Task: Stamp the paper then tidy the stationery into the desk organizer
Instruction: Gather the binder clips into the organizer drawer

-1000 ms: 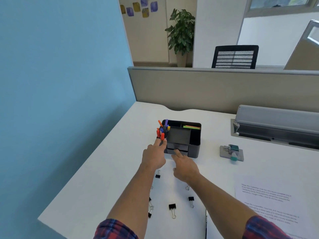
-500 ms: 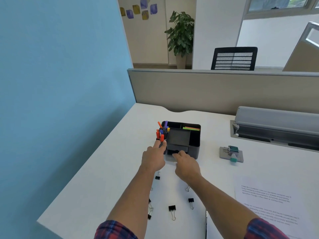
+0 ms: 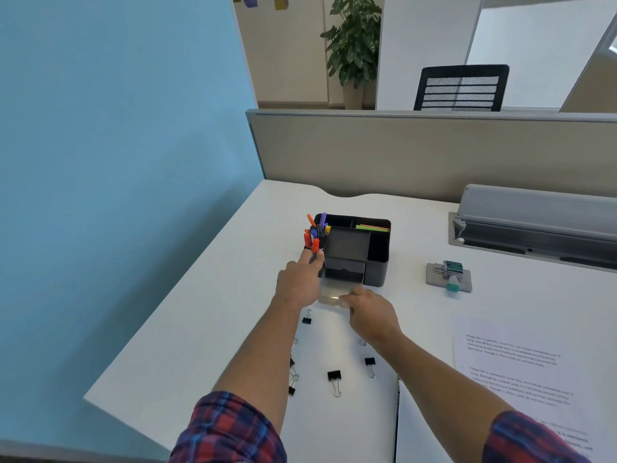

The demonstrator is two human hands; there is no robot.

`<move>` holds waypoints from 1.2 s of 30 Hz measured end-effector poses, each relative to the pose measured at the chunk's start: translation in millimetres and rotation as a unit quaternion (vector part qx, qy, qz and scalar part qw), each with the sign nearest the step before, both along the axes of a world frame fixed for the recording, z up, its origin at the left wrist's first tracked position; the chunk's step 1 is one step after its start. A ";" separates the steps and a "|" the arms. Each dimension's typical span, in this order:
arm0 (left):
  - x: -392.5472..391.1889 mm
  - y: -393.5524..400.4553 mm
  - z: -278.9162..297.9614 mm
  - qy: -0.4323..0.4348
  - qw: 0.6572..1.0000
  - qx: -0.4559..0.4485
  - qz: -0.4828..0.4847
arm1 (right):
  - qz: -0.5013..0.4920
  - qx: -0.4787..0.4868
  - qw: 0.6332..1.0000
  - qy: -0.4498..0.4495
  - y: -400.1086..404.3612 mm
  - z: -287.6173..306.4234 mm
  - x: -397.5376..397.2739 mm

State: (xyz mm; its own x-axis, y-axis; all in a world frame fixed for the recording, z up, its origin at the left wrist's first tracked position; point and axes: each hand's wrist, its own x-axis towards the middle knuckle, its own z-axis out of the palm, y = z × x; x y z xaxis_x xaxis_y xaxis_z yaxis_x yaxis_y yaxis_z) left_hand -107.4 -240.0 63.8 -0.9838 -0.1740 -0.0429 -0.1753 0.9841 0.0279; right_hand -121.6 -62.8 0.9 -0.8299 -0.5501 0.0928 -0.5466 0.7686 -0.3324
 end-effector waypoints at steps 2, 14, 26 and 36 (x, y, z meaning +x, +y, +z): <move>0.7 1.0 0.4 -0.001 1.000 -0.001 0.000 | 0.000 -0.002 1.000 0.002 0.6 -0.4 2.5; 6.1 4.1 3.3 -0.003 1.000 -0.019 -0.006 | 0.002 0.003 1.000 -0.009 4.6 0.1 5.8; 3.9 6.5 7.1 -0.022 0.999 -0.027 -0.006 | 0.035 0.000 0.999 0.032 16.1 3.5 10.3; 5.5 6.0 8.7 -0.030 0.999 -0.017 -0.005 | 0.035 0.015 0.998 0.049 1.6 25.5 -6.6</move>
